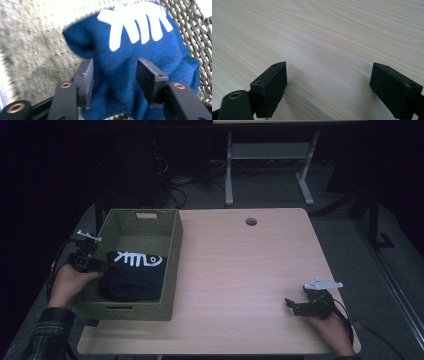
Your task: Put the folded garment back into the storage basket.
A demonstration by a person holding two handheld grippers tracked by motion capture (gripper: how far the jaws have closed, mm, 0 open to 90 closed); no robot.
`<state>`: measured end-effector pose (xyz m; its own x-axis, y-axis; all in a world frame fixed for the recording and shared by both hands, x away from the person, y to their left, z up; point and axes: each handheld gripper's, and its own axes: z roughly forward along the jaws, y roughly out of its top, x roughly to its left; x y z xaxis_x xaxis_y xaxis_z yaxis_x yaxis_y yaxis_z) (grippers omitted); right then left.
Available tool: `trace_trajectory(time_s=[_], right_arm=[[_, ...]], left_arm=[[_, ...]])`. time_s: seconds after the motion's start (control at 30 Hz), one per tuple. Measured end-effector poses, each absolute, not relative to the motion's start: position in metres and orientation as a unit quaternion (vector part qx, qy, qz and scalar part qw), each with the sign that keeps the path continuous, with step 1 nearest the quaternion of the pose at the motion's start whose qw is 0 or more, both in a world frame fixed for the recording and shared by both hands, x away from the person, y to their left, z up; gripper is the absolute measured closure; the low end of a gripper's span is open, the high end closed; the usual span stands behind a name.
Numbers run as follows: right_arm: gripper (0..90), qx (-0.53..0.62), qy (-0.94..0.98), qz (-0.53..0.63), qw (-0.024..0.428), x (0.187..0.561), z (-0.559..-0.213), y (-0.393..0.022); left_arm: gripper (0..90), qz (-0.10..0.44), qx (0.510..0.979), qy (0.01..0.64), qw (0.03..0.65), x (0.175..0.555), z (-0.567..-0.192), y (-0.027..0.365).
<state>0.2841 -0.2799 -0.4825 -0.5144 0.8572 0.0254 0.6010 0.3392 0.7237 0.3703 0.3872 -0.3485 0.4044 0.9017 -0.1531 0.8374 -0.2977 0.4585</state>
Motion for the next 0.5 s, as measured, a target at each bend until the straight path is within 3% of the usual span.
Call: trace_trajectory(time_s=[0.5], right_arm=[[13.7,0.457,0.798,0.348,0.184,0.284,-0.482,-0.28]], left_arm=[[18.0,0.091,0.804,0.521,0.272,0.368,-0.335,0.376]])
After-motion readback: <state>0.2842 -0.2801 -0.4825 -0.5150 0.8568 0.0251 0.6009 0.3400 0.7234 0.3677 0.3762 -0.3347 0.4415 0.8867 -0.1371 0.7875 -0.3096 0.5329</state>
